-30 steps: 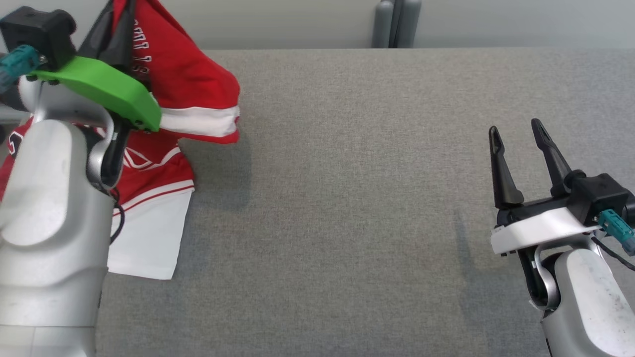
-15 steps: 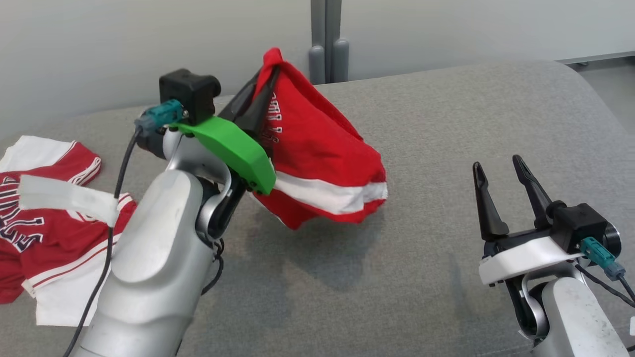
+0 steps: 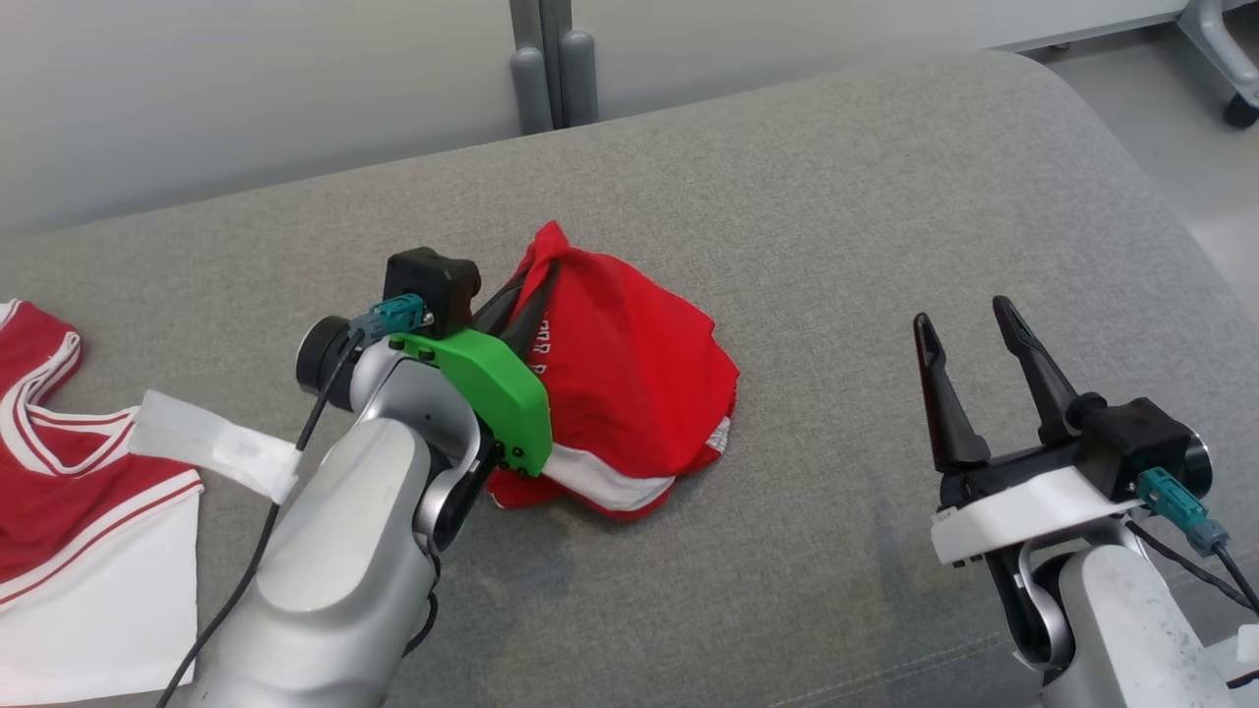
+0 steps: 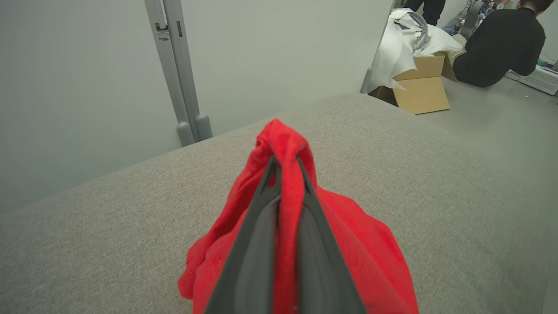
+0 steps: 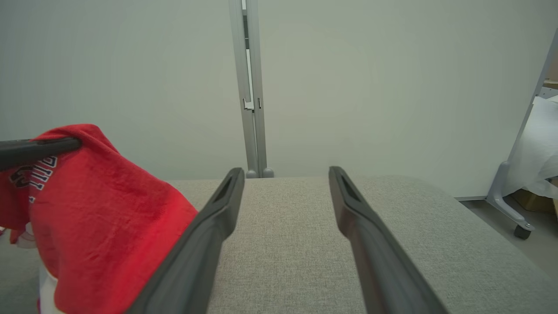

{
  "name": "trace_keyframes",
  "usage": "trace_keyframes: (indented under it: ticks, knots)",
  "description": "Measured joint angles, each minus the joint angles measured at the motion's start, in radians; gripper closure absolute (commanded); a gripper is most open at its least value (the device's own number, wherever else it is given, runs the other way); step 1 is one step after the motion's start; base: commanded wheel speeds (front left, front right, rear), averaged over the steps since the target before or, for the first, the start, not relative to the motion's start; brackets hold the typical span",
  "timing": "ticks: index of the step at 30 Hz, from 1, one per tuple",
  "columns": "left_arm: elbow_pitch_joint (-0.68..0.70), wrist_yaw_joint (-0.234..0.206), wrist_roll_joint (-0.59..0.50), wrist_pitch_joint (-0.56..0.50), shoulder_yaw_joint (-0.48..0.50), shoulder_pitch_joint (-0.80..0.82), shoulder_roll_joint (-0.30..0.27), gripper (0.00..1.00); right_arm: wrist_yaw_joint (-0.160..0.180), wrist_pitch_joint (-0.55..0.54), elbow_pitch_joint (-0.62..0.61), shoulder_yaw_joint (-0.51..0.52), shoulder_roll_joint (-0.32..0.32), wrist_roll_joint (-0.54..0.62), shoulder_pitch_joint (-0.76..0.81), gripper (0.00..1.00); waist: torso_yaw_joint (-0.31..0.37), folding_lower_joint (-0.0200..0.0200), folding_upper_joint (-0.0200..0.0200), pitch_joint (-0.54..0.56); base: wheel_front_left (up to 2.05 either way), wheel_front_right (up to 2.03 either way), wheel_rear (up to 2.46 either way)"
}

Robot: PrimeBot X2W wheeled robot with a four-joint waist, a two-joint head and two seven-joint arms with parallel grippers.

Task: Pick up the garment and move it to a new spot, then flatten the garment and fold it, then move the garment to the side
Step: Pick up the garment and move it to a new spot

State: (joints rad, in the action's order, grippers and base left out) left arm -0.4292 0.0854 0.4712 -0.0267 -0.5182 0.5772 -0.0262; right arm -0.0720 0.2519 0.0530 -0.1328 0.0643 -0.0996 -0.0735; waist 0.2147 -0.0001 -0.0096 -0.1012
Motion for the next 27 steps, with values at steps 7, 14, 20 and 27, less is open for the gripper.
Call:
trace_keyframes:
  ticks: [7, 14, 20, 27]
  knots:
    - [-0.092, -0.056, -0.106, 0.032, 0.019, -0.005, -0.071, 1.0, -0.007, 0.0, -0.003, -0.045, -0.004, 0.0, -0.033, 0.0, 0.035, 0.0, 0.0, -0.062, 0.0, 0.0, 0.0]
    - [-0.154, -0.069, -0.209, 0.073, -0.019, 0.052, -0.128, 1.0, -0.012, 0.0, 0.02, -0.067, -0.005, -0.006, -0.045, 0.0, 0.065, 0.0, 0.0, -0.111, 0.0, 0.0, 0.0]
    - [-0.216, -0.087, -0.258, 0.094, -0.038, 0.064, -0.157, 1.0, -0.024, 0.0, 0.043, -0.112, -0.008, -0.006, -0.046, 0.0, 0.075, 0.0, 0.0, -0.125, 0.0, 0.0, 0.0]
    - [-0.293, -0.107, -0.245, 0.105, -0.027, 0.068, -0.149, 0.0, -0.025, 0.0, 0.061, -0.129, -0.008, -0.008, -0.048, 0.0, 0.069, 0.0, 0.0, -0.125, 0.0, 0.0, 0.0]
